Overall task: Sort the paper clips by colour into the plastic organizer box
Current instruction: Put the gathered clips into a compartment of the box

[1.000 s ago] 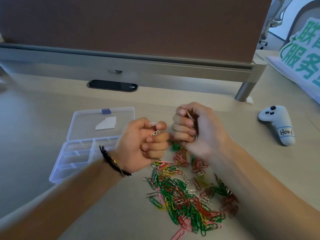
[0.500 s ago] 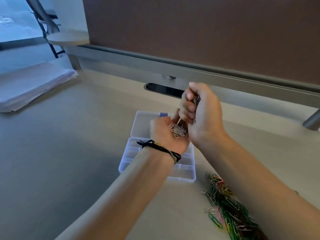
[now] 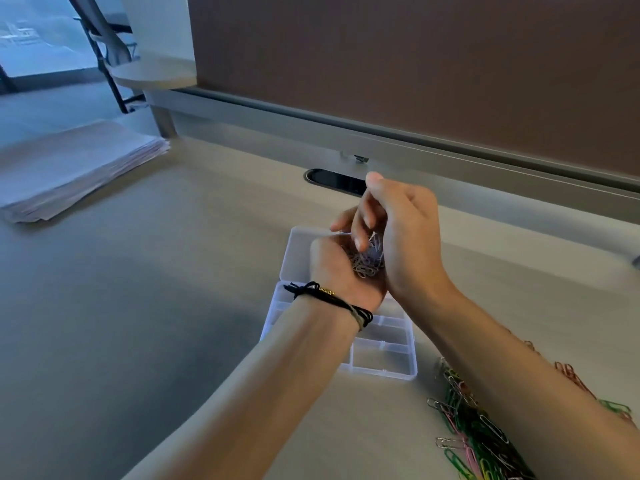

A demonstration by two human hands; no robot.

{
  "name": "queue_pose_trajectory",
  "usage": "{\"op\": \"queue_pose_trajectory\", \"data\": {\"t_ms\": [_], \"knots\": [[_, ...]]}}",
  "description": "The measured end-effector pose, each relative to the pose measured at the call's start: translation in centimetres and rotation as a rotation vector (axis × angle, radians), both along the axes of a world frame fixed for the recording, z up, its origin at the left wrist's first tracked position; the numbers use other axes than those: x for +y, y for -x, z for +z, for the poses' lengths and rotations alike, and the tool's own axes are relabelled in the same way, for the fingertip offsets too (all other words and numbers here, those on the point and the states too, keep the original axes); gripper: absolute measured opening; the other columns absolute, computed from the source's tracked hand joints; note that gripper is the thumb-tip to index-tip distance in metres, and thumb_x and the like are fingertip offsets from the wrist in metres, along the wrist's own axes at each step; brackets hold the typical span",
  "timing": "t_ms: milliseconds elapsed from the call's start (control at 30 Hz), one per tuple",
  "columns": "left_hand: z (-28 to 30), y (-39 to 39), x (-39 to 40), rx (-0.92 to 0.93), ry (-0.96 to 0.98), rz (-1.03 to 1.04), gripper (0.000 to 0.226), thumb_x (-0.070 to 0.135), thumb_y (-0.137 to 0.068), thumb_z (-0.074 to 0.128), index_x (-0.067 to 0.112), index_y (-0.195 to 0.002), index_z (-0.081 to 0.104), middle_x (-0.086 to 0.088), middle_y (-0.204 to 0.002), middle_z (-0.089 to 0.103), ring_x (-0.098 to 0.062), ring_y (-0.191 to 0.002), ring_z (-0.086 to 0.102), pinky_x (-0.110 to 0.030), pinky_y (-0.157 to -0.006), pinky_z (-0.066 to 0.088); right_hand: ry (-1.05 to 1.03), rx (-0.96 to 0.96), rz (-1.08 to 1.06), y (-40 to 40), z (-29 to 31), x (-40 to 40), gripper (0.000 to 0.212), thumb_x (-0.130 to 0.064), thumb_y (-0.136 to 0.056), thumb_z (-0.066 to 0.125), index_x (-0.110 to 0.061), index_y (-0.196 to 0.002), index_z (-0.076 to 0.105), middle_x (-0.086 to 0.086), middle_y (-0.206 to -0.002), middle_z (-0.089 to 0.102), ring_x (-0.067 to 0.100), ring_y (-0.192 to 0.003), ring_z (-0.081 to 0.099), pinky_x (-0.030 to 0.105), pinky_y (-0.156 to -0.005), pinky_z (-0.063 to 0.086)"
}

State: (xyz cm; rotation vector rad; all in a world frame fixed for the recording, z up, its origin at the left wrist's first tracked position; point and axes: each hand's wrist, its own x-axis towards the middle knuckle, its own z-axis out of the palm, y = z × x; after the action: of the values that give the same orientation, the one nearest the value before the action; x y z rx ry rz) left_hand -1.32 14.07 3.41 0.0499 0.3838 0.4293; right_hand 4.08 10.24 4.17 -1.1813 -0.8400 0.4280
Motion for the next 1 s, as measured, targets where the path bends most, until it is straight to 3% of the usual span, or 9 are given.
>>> {"op": "queue_pose_trajectory", "data": {"t_ms": [133,200,267,367,433,567,667,800,1000], "knots": [[-0.6,0.6,0.7,-0.029,0.015,0.018,0.024,0.008,-0.079,0.038,0.019,-0.086,0.059,0.001,-0.101,0.059,-0.014,-0.119,0.059,-0.028,-0.104,0.042,-0.034,-0.052,0.093,1.3,0.5,0.5,0.044,-0.009,-0.101,0.041,0.007,-0.065,0.062,0.024,-0.060,0.063,0.032,-0.072,0.069,0.033,-0.080,0.055],[-1.2,1.3,2.0,0.130,-0.017,0.048,0.024,0.007,-0.089,0.034,0.008,-0.088,0.058,-0.008,-0.084,0.064,-0.020,-0.087,0.068,-0.030,-0.072,0.059,0.050,-0.199,0.152,1.1,0.8,0.0,0.039,-0.011,-0.103,0.038,0.003,-0.091,0.073,0.011,-0.094,0.076,0.016,-0.103,0.070,0.023,-0.091,0.048],[-1.5,2.4,4.1,0.197,0.000,0.119,0.034,0.010,-0.098,0.029,0.005,-0.073,0.053,-0.008,-0.064,0.056,-0.022,-0.058,0.061,-0.030,-0.053,0.059,0.151,-0.313,0.225,0.1,1.0,-0.5,0.035,-0.018,-0.105,0.039,-0.011,-0.115,0.071,-0.004,-0.122,0.070,0.004,-0.125,0.055,0.021,-0.104,0.038],[-2.1,4.0,7.0,0.216,-0.053,0.155,0.039,0.012,-0.099,0.029,0.013,-0.062,0.040,-0.002,-0.053,0.043,-0.014,-0.044,0.047,-0.018,-0.037,0.042,0.273,-0.248,0.300,-1.0,0.6,-1.1,0.034,-0.031,-0.102,0.041,-0.027,-0.127,0.063,-0.010,-0.131,0.064,0.005,-0.130,0.050,0.035,-0.109,0.035],[-2.3,4.5,7.9,0.239,-0.198,0.086,0.044,0.021,-0.101,0.030,0.018,-0.057,0.035,0.004,-0.049,0.035,-0.009,-0.035,0.034,-0.017,-0.029,0.024,0.412,-0.292,0.301,-1.1,-0.2,-1.6,0.032,-0.028,-0.101,0.051,-0.026,-0.131,0.060,-0.008,-0.126,0.065,0.002,-0.121,0.057,0.029,-0.102,0.044],[-3.0,4.3,7.6,0.399,-0.748,0.057,0.050,0.034,-0.104,0.037,0.020,-0.057,0.029,0.004,-0.045,0.023,-0.010,-0.032,0.017,-0.018,-0.029,0.016,0.923,-0.669,0.394,-0.6,-1.4,-3.3,0.080,-0.045,-0.084,0.075,-0.037,-0.152,0.033,-0.013,-0.149,0.046,0.002,-0.132,0.044,0.021,-0.106,0.034],[-3.4,4.2,6.8,0.464,-1.069,0.106,0.053,0.031,-0.104,0.040,0.017,-0.054,0.028,0.000,-0.044,0.021,-0.014,-0.034,0.016,-0.018,-0.036,0.014,1.058,-0.887,0.397,0.4,-2.1,-3.6,0.110,-0.055,-0.071,0.082,-0.034,-0.158,0.017,-0.014,-0.161,0.027,0.007,-0.145,0.026,0.018,-0.106,0.023],[-3.9,4.3,6.2,0.522,-1.195,0.074,0.056,0.026,-0.103,0.044,0.017,-0.051,0.026,-0.001,-0.044,0.021,-0.015,-0.036,0.018,-0.020,-0.040,0.013,1.041,-1.010,0.335,0.8,-2.7,-3.4,0.107,-0.064,-0.060,0.083,-0.027,-0.149,0.038,-0.015,-0.149,0.036,0.009,-0.139,0.030,0.029,-0.113,0.033],[-4.4,4.2,6.1,0.631,-1.224,0.132,0.056,0.031,-0.103,0.046,0.017,-0.050,0.032,-0.004,-0.046,0.024,-0.017,-0.039,0.020,-0.021,-0.039,0.017,1.047,-1.053,0.350,0.8,-2.9,-3.4,0.109,-0.071,-0.057,0.078,-0.027,-0.149,0.040,-0.013,-0.150,0.030,0.010,-0.141,0.025,0.032,-0.113,0.034]]}}
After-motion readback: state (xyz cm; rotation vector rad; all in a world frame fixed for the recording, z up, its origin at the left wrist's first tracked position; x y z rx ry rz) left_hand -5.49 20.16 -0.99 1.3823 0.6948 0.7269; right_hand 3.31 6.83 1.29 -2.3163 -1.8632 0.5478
